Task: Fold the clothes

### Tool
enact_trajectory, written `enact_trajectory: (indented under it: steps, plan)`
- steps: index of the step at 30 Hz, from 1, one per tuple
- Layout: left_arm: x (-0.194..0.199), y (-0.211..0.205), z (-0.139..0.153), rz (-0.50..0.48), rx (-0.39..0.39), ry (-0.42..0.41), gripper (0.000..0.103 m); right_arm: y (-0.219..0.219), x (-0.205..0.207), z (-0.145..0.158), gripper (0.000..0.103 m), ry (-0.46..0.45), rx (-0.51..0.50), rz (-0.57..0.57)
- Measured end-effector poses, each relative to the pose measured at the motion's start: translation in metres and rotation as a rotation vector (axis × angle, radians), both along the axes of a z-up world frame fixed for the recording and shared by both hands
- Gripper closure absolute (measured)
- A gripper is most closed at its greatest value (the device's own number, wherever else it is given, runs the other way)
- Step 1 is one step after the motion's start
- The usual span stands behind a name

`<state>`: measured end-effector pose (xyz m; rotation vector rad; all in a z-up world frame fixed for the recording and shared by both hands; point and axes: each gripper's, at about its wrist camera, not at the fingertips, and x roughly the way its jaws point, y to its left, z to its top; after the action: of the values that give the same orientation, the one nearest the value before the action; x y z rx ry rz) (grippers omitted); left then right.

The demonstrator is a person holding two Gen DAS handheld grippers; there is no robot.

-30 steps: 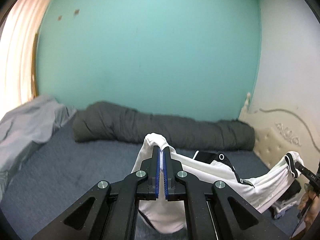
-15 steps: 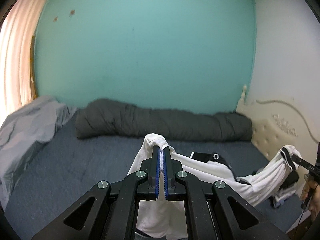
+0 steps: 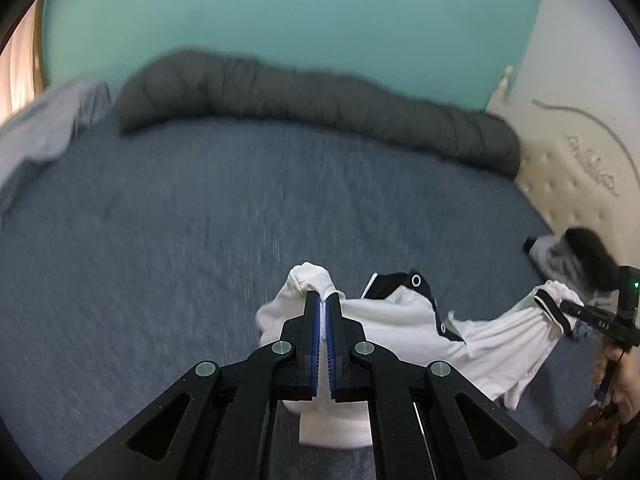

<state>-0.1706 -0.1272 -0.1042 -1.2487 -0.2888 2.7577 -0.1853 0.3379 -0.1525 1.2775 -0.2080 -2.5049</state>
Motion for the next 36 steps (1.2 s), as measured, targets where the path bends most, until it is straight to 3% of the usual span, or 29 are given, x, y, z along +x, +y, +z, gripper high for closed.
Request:
enact_trajectory:
  steps: [4,11,17,19,21,23,29,36]
  plan:
    - [-0.002,-0.004,-0.054,0.0,0.002,-0.091,0.1,-0.002,0.001,-0.042,0.092,-0.083,0.046,0.029]
    - [0.001,-0.012,-0.119,-0.011,0.031,-0.269,0.1,0.005,0.007,-0.075,0.09,-0.185,0.069,0.041]
    - [0.014,-0.02,-0.109,-0.015,0.046,-0.273,0.098,0.018,0.013,-0.061,0.076,-0.2,0.028,0.02]
    - [0.018,-0.025,-0.1,-0.006,0.046,-0.254,0.093,0.024,0.012,-0.052,0.072,-0.182,-0.003,0.013]
    - [0.017,-0.032,-0.089,0.007,0.046,-0.227,0.076,0.028,0.014,-0.038,0.061,-0.15,-0.029,-0.002]
    - [0.014,-0.036,-0.079,0.008,0.043,-0.201,0.074,0.03,0.013,-0.025,0.057,-0.116,-0.062,-0.023]
    - [-0.023,-0.02,-0.072,-0.024,0.044,-0.177,0.074,-0.009,-0.02,-0.014,0.057,-0.079,-0.079,0.01]
    - [-0.068,0.003,-0.099,-0.05,0.083,-0.204,0.074,-0.067,-0.07,-0.051,0.057,-0.151,-0.073,0.064]
